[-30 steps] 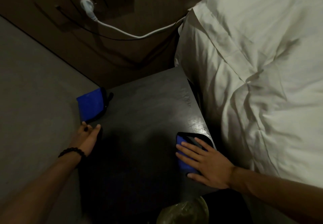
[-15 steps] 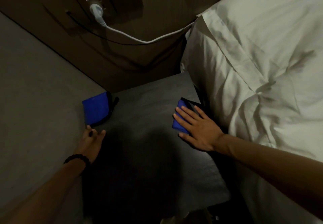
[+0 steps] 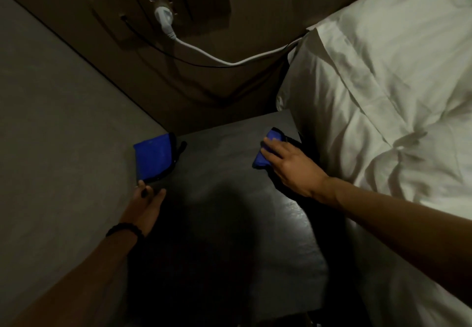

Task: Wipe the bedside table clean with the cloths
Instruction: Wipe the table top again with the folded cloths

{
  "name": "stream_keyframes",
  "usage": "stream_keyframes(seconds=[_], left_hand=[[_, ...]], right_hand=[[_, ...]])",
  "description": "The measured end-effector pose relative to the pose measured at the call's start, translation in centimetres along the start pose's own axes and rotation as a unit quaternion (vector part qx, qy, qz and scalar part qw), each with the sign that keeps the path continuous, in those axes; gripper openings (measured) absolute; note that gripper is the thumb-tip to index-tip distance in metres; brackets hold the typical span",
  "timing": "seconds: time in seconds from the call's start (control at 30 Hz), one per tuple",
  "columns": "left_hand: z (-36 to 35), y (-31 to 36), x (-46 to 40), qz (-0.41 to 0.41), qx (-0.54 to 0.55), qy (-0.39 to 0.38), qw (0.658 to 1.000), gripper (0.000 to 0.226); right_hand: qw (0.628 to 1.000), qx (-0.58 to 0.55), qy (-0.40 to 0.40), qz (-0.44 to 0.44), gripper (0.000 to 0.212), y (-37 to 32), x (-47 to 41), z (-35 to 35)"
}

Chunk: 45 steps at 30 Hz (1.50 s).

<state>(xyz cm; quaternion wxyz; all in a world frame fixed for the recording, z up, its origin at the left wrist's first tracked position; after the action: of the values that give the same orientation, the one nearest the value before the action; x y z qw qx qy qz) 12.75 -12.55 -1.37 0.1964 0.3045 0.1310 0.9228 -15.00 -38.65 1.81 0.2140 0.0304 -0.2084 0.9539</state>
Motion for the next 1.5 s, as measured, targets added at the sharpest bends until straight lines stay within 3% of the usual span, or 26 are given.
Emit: stream_keyframes(seconds=[0.1, 0.17, 0.43, 0.57, 0.6, 0.67, 0.73, 0.77, 0.83, 0.87, 0.93, 1.03, 1.1, 1.2, 1.3, 1.4, 1.5], left_hand=[[-0.2, 0.3, 0.1, -0.002, -0.024, -0.012, 1.0, 0.066], [-0.4, 0.4, 0.1, -0.007, -0.048, -0.023, 0.999, 0.069], [-0.4, -0.1, -0.3, -0.021, -0.093, -0.038, 0.995, 0.07], [0.3, 0.2, 0.7, 0.002, -0.073, -0.042, 0.996, 0.068], [1.1, 0.7, 1.1, 0.008, -0.076, -0.023, 0.997, 0.063], [4.0, 3.0, 2.2, -0.024, -0.13, 0.089, 0.987, 0.047], [5.6, 7.3, 3.7, -0.133, -0.134, 0.18, 0.965, 0.028], [5.2, 9.5, 4.3, -0.198, -0.082, 0.155, 0.964, 0.025], [2.0, 14.0, 5.2, -0.285, 0.066, -0.026, 0.956, 0.055], [0.4, 15.9, 5.7, -0.3, 0.112, -0.113, 0.941, 0.069], [-1.1, 18.4, 5.8, -0.304, 0.149, -0.181, 0.923, 0.076], [-0.7, 18.0, 3.1, -0.218, 0.212, -0.158, 0.939, 0.046], [-0.1, 16.8, 1.1, -0.19, 0.185, -0.102, 0.959, 0.033], [0.8, 15.9, -0.6, -0.187, 0.17, -0.026, 0.967, 0.041], [1.2, 15.7, -1.4, -0.18, 0.174, 0.008, 0.968, 0.046], [1.1, 14.8, -2.4, -0.154, 0.207, 0.01, 0.966, 0.034], [2.8, 13.4, -2.1, -0.143, 0.152, 0.115, 0.971, 0.044]], right_hand=[[0.994, 0.053, 0.092, 0.036, 0.044, -1.5, -0.2, 3.3], [0.99, 0.06, 0.112, 0.063, 0.037, -2.6, -0.4, 4.5], [0.967, -0.243, 0.019, 0.071, 0.005, -5.9, -3.2, 6.4], [0.95, -0.305, -0.056, 0.017, 0.01, -6.2, -4.9, 5.4], [0.941, -0.33, -0.075, -0.001, 0.01, -6.2, -5.3, 4.8], [0.916, -0.384, -0.111, -0.038, 0.015, -6.2, -6.0, 3.4], [0.876, -0.453, -0.155, -0.062, 0.016, -7.0, -6.7, 1.8], [0.854, -0.483, -0.177, -0.075, 0.02, -7.6, -7.0, 1.2], [0.819, -0.524, -0.212, -0.093, 0.031, -8.9, -7.4, 0.3], [0.802, -0.545, -0.229, -0.09, 0.029, -9.6, -7.6, -0.1], [0.782, -0.569, -0.241, -0.084, 0.023, -10.8, -8.2, -0.4], [0.797, -0.572, -0.164, -0.106, 0.016, -10.1, -10.1, -0.2], [0.799, -0.573, -0.1, -0.153, 0.01, -8.2, -11.1, 0.0], [0.754, -0.604, -0.068, -0.249, 0.037, -5.4, -11.5, -0.6], [0.768, -0.57, -0.101, -0.273, 0.023, -5.2, -11.9, -2.0], [0.819, -0.496, -0.032, -0.287, 0.016, -5.1, -12.9, -1.6], [0.852, -0.447, 0.039, -0.268, 0.03, -5.3, -13.9, -0.7]])
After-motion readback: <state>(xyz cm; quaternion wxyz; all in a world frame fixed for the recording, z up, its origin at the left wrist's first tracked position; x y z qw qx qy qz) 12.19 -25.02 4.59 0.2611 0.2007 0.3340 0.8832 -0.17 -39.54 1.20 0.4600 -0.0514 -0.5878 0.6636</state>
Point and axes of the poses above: each hand's wrist, its own x-axis away from the middle knuckle, its own z-axis out of the back of the hand, y = z × x, the point moved 10 cm from there along -x, towards the middle knuckle, and after that the axes turned 7 degrees about -x, right-handed, at the moved point
